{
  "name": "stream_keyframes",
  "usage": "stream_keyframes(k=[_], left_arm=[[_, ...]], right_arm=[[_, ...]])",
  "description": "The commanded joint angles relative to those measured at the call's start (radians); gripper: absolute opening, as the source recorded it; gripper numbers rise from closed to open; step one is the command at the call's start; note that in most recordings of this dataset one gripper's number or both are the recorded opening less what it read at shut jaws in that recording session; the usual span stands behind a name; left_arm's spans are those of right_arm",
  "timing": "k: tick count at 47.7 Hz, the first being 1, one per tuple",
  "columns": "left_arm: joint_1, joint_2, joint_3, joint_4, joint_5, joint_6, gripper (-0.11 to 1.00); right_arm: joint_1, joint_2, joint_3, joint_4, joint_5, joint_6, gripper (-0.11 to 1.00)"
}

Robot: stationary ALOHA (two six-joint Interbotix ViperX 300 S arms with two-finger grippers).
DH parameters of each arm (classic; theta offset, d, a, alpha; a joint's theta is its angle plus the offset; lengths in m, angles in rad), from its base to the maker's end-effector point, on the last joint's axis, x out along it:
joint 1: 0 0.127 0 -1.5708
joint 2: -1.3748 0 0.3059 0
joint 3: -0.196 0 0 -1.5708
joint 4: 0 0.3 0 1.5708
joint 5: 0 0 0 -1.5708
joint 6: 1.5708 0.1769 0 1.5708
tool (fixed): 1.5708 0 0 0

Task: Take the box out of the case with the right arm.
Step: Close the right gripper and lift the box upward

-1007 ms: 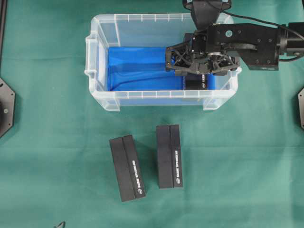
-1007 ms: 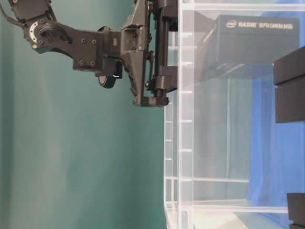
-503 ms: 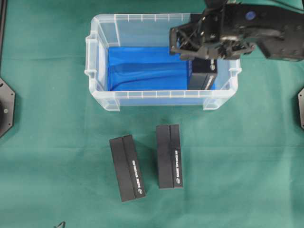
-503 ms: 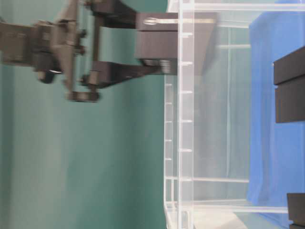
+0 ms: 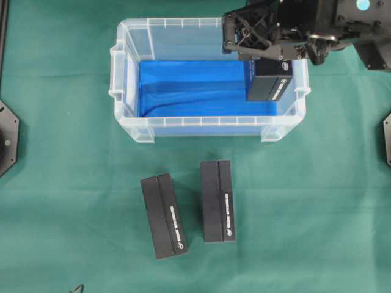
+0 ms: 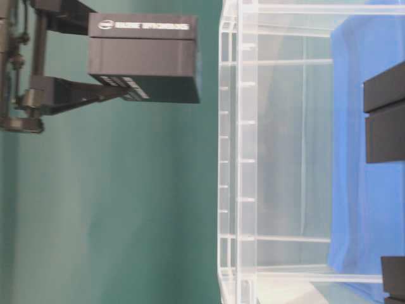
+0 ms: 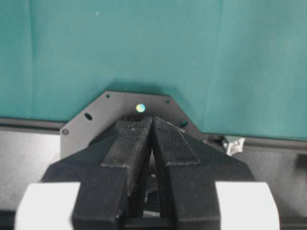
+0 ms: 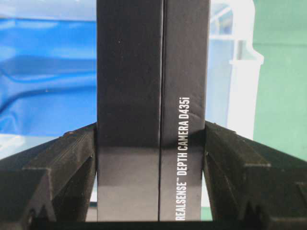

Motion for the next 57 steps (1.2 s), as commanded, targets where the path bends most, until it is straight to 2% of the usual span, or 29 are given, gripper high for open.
stream_keyframes(k=[1, 9, 57], left_arm=[[0.000, 0.003, -0.009, 0.002, -0.002, 0.000, 0.00], [0.000, 0.006, -0.009, 0.002, -0.003, 0.000, 0.00], [-0.002, 0.006, -0.009, 0.002, -0.003, 0.000, 0.00]], right_arm=[[0.012, -0.034, -0.049, -0.023, 0.023, -0.002, 0.64], [0.028, -0.032, -0.077, -0.046, 0.049, -0.002, 0.64], [0.035, -0.026, -0.081, -0.048, 0.066, -0.002, 0.64]])
